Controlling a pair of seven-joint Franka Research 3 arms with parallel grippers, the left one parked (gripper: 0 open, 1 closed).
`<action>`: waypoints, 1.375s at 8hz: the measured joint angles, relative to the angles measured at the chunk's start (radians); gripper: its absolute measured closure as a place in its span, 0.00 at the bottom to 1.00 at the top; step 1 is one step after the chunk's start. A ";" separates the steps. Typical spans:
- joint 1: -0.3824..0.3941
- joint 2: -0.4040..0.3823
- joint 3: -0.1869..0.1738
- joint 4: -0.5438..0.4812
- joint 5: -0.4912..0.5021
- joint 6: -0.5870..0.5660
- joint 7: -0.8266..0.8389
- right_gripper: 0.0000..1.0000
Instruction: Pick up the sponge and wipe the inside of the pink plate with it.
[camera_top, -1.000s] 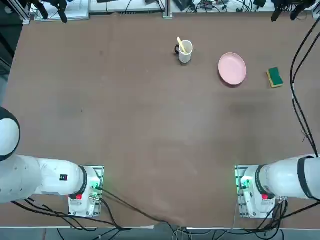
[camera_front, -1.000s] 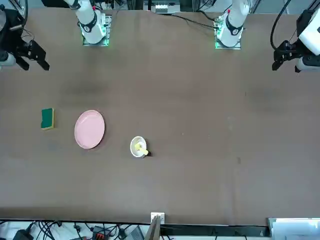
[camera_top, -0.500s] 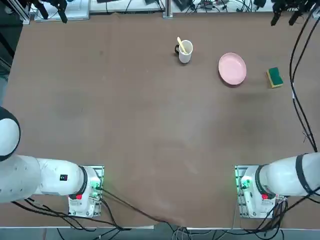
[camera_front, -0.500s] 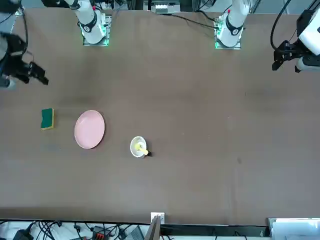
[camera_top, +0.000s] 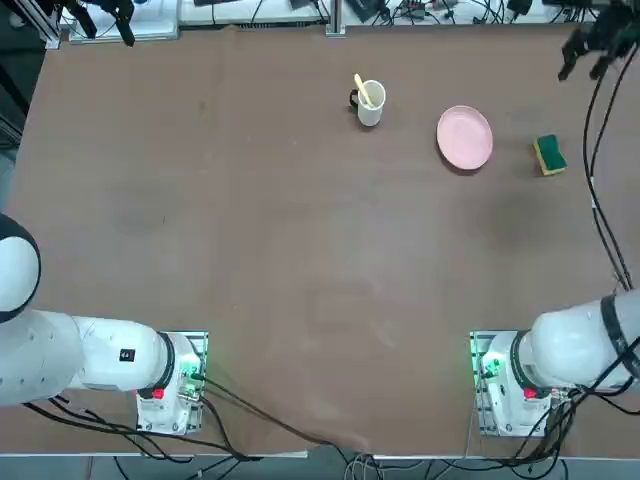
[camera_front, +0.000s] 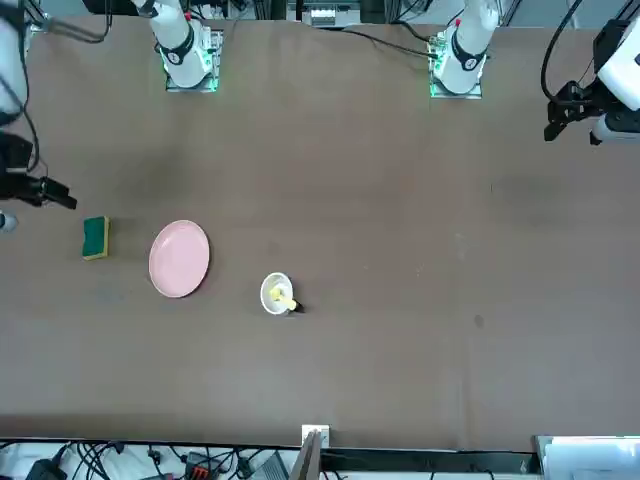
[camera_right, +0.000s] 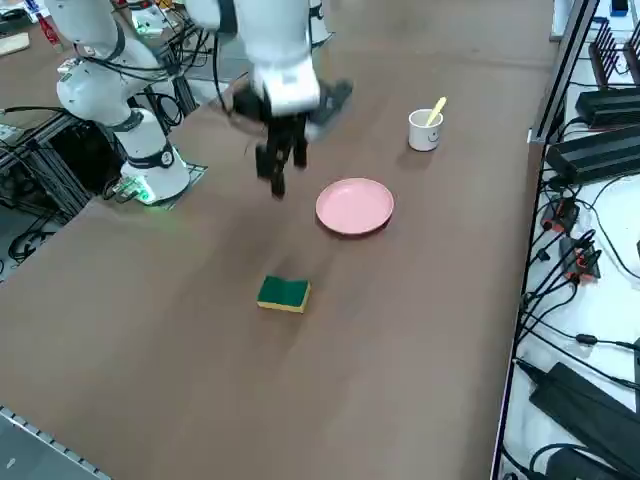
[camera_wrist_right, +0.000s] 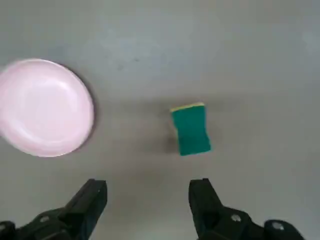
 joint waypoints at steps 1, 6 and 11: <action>-0.031 0.044 0.000 -0.022 0.000 0.052 -0.021 0.00; -0.116 0.182 0.001 -0.143 0.000 0.354 -0.174 0.00; -0.116 0.303 0.009 -0.155 0.001 0.474 -0.174 0.00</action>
